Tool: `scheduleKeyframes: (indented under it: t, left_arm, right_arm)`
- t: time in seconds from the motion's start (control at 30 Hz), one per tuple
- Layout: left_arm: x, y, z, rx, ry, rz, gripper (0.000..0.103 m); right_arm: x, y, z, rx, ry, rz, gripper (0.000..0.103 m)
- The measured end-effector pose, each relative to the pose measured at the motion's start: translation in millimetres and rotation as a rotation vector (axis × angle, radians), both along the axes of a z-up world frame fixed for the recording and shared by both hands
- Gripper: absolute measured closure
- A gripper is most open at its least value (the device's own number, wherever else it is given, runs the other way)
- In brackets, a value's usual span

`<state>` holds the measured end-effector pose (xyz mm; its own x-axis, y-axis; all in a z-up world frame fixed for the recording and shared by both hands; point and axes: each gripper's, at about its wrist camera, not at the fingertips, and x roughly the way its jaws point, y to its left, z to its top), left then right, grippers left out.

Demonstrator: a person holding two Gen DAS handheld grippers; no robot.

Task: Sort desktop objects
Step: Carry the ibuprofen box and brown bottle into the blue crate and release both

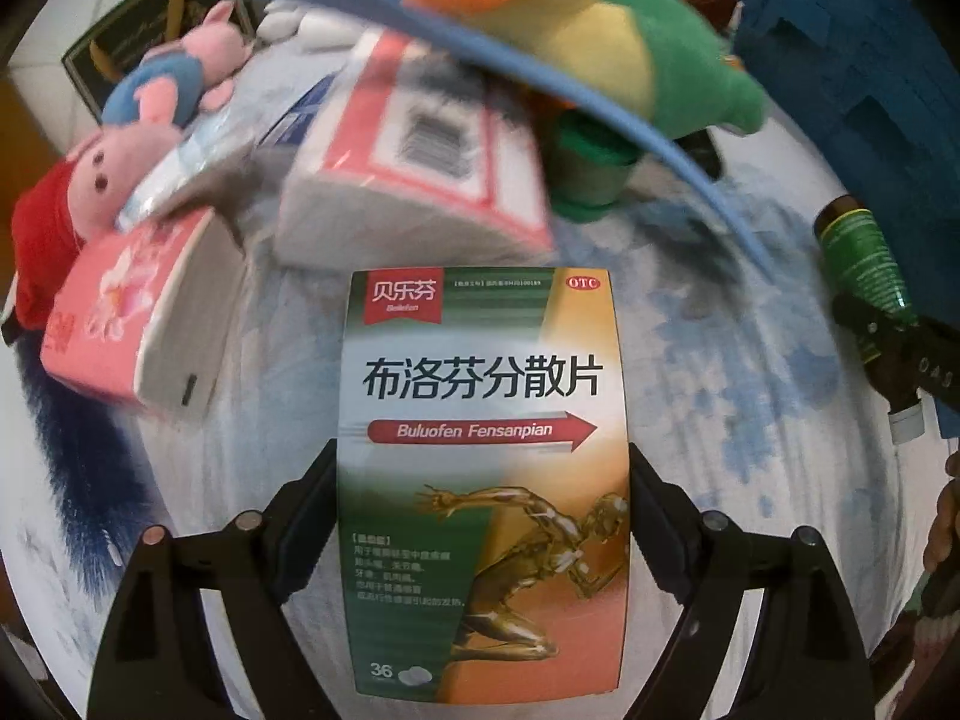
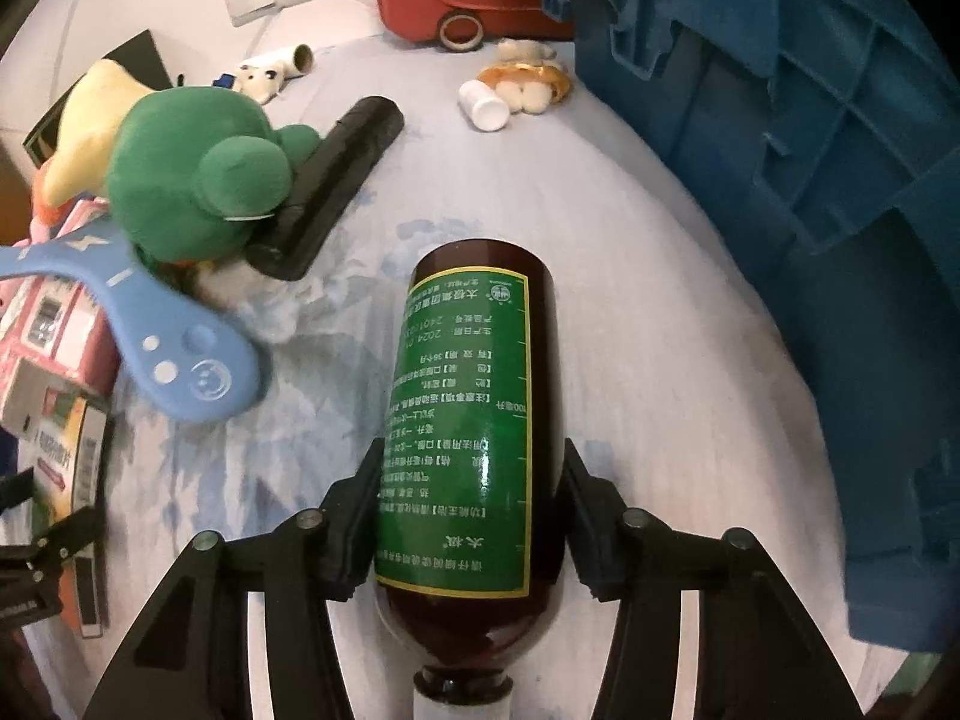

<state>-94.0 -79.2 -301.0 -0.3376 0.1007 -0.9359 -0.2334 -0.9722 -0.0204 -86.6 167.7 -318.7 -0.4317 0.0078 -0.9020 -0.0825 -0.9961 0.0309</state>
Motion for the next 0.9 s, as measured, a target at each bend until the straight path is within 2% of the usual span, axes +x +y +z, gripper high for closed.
scheduleKeyframes:
  t: [0.2,0.37,0.4,0.6,0.9]
  left_arm:
    - [21.7,25.8,30.4,0.013,0.076,-0.035,0.016]
    - [15.0,16.5,52.4,0.021,0.151,-0.041,0.016]
    - [8.9,17.1,65.7,0.035,0.168,-0.046,0.016]
    - [5.1,48.1,119.4,0.072,0.283,-0.056,0.016]
    - [17.8,86.3,211.0,0.154,0.438,-0.077,0.016]
  right_arm:
    - [2.6,-2.8,12.5,0.027,0.015,0.029,0.051]
    - [9.6,-8.6,44.4,0.052,0.084,0.069,0.051]
    - [11.7,-9.6,50.4,0.052,0.094,0.073,0.051]
    - [26.1,-14.9,110.9,0.069,0.198,0.118,0.051]
    - [59.1,3.8,230.4,0.143,0.419,0.136,0.051]
